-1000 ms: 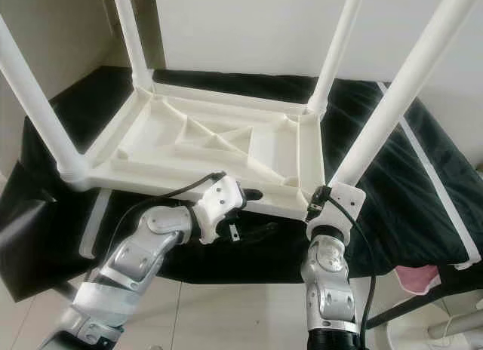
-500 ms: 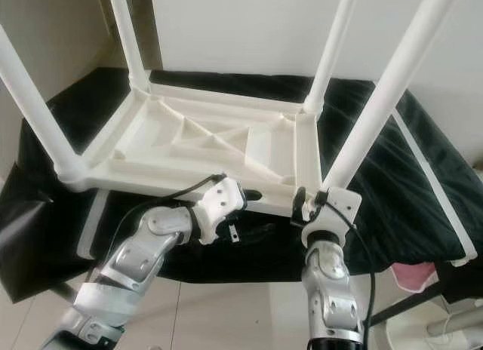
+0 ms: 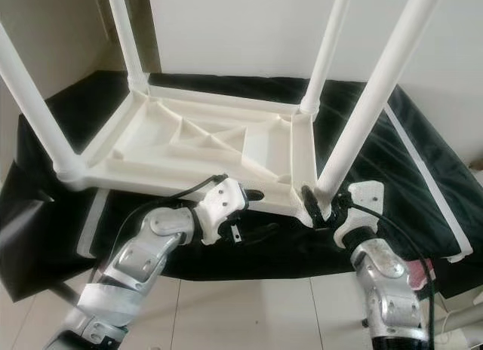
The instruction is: Building children table
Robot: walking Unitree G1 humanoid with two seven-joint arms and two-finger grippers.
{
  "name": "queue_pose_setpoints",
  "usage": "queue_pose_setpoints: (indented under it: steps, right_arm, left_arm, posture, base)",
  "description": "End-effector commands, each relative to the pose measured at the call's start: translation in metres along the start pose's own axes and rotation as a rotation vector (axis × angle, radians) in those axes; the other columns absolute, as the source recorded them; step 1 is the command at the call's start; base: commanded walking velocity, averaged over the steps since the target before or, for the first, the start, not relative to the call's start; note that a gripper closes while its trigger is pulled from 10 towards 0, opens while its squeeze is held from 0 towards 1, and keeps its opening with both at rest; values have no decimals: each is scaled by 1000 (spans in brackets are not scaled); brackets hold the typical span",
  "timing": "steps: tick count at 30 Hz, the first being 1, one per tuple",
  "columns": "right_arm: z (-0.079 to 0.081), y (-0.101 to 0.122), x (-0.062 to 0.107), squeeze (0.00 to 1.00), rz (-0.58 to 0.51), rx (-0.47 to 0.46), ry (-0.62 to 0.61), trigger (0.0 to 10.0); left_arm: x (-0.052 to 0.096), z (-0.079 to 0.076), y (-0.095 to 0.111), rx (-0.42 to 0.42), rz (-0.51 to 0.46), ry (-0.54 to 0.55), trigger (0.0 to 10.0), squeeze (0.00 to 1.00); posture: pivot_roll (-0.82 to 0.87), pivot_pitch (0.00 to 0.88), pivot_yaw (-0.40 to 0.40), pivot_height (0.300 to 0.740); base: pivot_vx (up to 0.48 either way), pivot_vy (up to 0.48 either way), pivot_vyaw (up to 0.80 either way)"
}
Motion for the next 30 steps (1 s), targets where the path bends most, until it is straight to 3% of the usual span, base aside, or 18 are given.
queue_pose_setpoints:
  steps: [1,7,16,17,29,30]
  right_arm:
    - [6,-3,-2,0,8,-6,51,10000]
    - [16,-11,-13,0,51,51,234,10000]
    - [15,-19,-27,0,82,66,284,10000]
    - [13,-22,-28,0,94,69,292,314]
    - [10,-37,-15,0,140,44,321,0]
    - [9,-36,-15,0,131,40,304,3608]
  left_arm:
    - [1,16,-1,-7,-4,131,10000,0]
    - [2,18,0,-13,-6,134,10000,0]
    - [2,21,2,-14,-6,145,10000,0]
    - [3,23,2,-14,-8,153,10000,0]
    - [6,24,0,3,-9,181,10000,0]
    - [6,23,0,4,-10,180,10000,0]
  posture:
    - [-51,0,-57,740]
    - [-40,0,-47,740]
    - [-30,0,-46,740]
    - [-19,0,-53,740]
    - [-21,24,-64,740]
    - [-24,27,-63,740]
  base:
    - [0,0,0]
    - [0,0,0]
    - [0,0,0]
    - [0,0,0]
    - [0,0,0]
    - [0,0,0]
Point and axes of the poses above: a point about 5 cm out from each wrist's last joint towards the gripper, its own x axis pointing back from the gripper into the wrist, its own y axis along the axis of the wrist's last joint, z = x × y, the point moved 6 cm from there along -x, pointing out of the wrist towards the gripper, and after that the axes turned 8 degrees about x, right-handed, at the moved point
